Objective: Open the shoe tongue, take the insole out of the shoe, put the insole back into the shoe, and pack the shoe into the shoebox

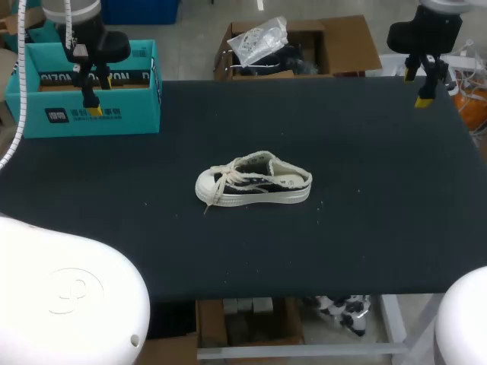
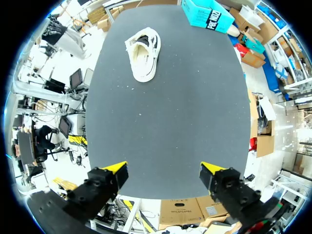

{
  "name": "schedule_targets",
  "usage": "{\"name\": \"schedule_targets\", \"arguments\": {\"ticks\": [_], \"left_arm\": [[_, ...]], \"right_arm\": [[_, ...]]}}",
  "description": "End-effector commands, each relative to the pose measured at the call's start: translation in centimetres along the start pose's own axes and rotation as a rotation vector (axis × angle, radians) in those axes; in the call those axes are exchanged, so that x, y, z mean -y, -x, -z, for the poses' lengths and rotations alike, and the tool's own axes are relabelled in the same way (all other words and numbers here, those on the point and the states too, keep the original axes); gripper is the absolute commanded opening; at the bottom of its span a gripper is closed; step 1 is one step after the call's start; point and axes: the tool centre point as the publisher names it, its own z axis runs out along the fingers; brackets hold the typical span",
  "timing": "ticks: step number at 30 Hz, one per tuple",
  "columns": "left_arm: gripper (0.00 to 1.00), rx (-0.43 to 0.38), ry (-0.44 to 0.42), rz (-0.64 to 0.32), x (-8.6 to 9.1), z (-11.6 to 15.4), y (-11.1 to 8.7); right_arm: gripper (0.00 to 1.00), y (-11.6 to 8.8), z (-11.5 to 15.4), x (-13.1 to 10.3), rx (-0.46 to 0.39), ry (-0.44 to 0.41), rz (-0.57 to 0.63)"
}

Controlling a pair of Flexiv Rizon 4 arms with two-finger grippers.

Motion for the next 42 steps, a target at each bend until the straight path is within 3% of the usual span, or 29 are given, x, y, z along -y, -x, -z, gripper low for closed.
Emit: {"name": "schedule_targets", "arguments": {"ticks": [1, 17, 22, 25, 30, 32, 36, 40, 42], "left_arm": [[1.0, -0.001, 0.002, 0.0, 0.0, 0.1, 0.0], [1.0, 0.007, -0.007, 0.02, 0.3, 0.1, 0.0], [1.0, 0.028, 0.025, 0.06, 2.7, -0.6, -1.9], [1.0, 0.007, 0.027, 0.173, 4.0, -1.0, -2.7], [1.0, -0.053, -0.009, 0.537, 5.0, -1.2, -3.5], [1.0, -0.03, 0.014, 0.658, 5.5, -1.3, -4.1], [1.0, -0.058, -0.03, 0.812, 6.1, -1.2, -5.3], [1.0, -0.051, -0.028, 0.859, 7.0, -1.6, -6.3], [1.0, -0.059, 0.023, 0.79, 7.5, -1.8, -6.5]], "right_arm": [[1.0, 0.0, 0.0, 0.0, -0.001, -0.001, 0.0], [1.0, 0.0, 0.0, 0.0, -0.001, -0.001, 0.0], [1.0, -0.3, -1.7, -0.9, -0.008, 0.137, 0.011], [1.0, -0.9, -3.1, -1.7, -0.018, 0.203, 0.002], [1.0, -2.7, -5.1, -4.3, -0.009, 0.355, 0.008], [1.0, -3.4, -5.8, -5.6, -0.004, 0.411, 0.028], [1.0, -4.9, -7.0, -8.3, 0.017, 0.483, 0.019], [1.0, -5.9, -8.4, -10.2, 0.037, 0.55, -0.019], [1.0, -6.1, -8.8, -10.6, 0.056, 0.549, -0.041]]}}
